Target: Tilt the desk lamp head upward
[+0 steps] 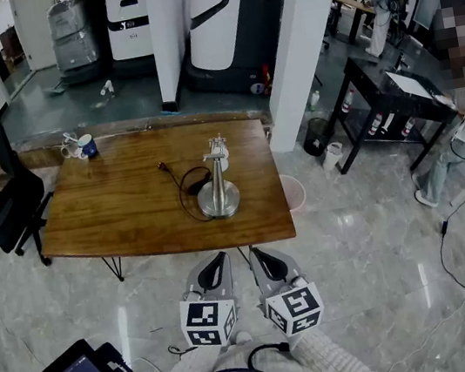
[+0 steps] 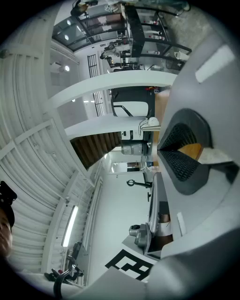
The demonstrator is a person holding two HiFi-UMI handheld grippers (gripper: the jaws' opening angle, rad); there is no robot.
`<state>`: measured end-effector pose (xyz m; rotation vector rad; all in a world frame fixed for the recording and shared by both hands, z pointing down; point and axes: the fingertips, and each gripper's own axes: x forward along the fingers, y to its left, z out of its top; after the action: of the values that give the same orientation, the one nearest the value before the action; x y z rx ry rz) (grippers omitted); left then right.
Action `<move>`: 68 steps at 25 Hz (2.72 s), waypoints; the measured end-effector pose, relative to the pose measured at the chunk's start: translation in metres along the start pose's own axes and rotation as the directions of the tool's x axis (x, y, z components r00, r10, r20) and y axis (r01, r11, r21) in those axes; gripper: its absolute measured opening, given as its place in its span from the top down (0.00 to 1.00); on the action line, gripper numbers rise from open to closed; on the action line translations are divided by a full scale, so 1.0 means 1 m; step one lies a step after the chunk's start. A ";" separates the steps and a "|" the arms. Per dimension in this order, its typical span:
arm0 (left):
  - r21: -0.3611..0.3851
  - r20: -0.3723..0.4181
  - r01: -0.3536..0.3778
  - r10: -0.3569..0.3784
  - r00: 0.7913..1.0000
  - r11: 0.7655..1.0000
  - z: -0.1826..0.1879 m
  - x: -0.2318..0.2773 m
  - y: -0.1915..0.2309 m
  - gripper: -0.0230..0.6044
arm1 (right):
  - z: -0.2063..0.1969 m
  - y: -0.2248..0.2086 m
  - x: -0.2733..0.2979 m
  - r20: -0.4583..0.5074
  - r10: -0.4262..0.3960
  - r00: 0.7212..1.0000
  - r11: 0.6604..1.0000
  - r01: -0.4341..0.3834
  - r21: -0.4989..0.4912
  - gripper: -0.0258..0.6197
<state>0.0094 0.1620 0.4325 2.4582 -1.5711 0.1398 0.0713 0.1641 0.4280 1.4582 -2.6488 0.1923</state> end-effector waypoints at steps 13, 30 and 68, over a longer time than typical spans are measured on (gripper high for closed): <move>-0.060 -0.020 -0.056 0.055 0.998 0.997 -0.005 0.005 0.011 0.95 | -0.003 -0.016 0.005 -0.037 0.013 0.999 1.000 -0.012 0.019 0.97; -0.070 -0.053 -0.044 0.041 0.998 0.997 0.005 0.134 0.091 0.95 | 0.004 -0.100 0.121 -0.033 -0.049 0.998 0.998 0.050 0.045 0.96; 0.114 -0.208 0.410 -0.381 0.901 0.905 -0.018 0.211 0.117 0.72 | 0.040 -0.151 0.262 -0.144 0.152 0.978 0.971 -0.121 0.205 0.83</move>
<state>-0.0058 -0.0679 0.5068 2.7362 -0.9916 0.4177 0.0577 -0.1405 0.4387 1.2482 -2.6612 0.5717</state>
